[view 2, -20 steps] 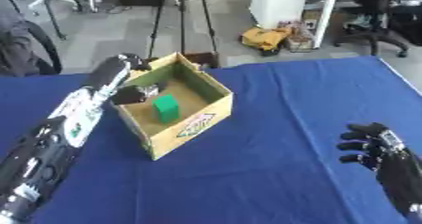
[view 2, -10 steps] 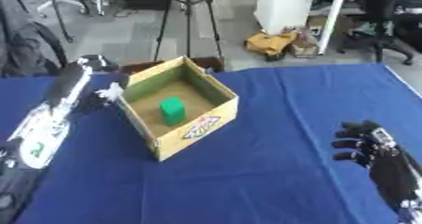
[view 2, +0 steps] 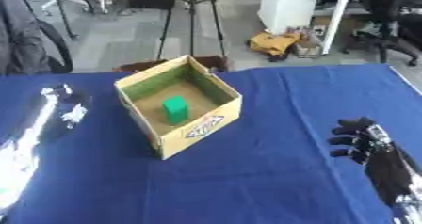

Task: Pick up objects on the table and place them in the box.

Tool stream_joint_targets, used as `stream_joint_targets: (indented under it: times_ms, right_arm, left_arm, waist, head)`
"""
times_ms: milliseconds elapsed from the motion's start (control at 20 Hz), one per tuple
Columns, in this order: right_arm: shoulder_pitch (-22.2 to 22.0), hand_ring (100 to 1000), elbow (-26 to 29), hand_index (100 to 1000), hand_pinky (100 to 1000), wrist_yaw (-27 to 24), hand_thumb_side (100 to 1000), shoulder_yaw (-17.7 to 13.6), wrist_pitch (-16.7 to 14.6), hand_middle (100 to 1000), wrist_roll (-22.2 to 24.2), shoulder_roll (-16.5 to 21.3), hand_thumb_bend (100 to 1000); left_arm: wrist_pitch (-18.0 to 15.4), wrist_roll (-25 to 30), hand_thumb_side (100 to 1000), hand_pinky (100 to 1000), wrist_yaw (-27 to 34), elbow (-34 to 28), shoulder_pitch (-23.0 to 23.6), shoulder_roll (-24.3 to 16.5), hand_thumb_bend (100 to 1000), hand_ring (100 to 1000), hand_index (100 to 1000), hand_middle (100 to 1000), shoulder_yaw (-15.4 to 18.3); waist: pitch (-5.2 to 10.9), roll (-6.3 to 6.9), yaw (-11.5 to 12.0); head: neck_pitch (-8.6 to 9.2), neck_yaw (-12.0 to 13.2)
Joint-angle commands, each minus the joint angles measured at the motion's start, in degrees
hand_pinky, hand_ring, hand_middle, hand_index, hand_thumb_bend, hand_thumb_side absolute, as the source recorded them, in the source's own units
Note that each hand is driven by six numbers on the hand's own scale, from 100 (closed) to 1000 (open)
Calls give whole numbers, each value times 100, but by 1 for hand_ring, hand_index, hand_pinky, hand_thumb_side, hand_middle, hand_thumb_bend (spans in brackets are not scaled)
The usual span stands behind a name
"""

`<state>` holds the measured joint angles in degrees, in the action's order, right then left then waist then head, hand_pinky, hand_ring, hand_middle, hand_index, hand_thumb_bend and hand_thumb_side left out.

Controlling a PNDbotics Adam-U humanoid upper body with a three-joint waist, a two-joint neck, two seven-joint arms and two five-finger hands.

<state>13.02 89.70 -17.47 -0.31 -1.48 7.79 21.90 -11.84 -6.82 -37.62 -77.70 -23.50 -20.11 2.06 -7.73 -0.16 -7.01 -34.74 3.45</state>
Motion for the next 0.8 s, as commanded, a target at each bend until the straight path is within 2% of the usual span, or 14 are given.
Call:
stream_joint_targets:
  times_ms: [50, 400, 800]
  right_arm:
    - [31, 698, 75, 816, 608, -16, 912, -36, 1, 679, -6, 127, 100]
    - [33, 697, 80, 816, 608, -22, 911, -39, -10, 679, -12, 137, 100]
    - [22, 697, 82, 816, 608, -22, 911, -55, -8, 679, -29, 135, 100]
  left_arm:
    - [145, -26, 1000, 652, 287, -438, 164, -95, 286, 611, 687, 543, 52]
    - [447, 51, 1000, 646, 940, -701, 391, -99, 274, 604, 683, 535, 104]
    - [555, 152, 1000, 642, 1711, -799, 498, -157, 276, 601, 680, 532, 145]
  waist:
    - [89, -16, 8]
    - [90, -26, 17]
    - [85, -18, 27]
  head:
    - [-55, 33]
    - [-58, 1]
    - [-53, -29]
